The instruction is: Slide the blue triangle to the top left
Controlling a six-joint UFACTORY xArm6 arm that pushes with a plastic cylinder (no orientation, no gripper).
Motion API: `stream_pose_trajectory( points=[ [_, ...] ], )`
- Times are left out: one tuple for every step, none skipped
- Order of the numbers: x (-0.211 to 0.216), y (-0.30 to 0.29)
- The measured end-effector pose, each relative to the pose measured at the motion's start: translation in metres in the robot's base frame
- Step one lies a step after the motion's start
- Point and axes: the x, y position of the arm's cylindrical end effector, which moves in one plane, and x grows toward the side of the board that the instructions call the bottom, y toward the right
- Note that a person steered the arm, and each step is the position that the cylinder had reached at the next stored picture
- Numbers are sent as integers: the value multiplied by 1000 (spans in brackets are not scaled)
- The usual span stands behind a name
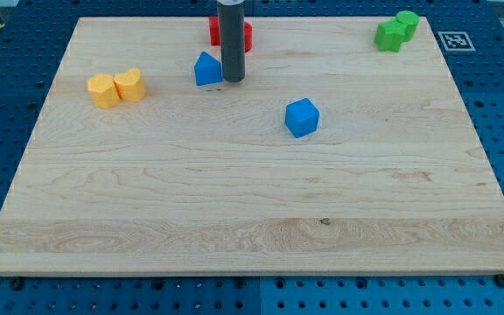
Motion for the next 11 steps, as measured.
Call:
stream_pose_trajectory(
  points=[
    [3,-13],
    [-8,-34],
    [-32,-56],
    [-35,-77],
    [-27,-49],
    [-1,-18],
    [8,-31],
    [7,-71],
    [7,-76],
    [-7,-79],
    [-24,-105]
  ],
)
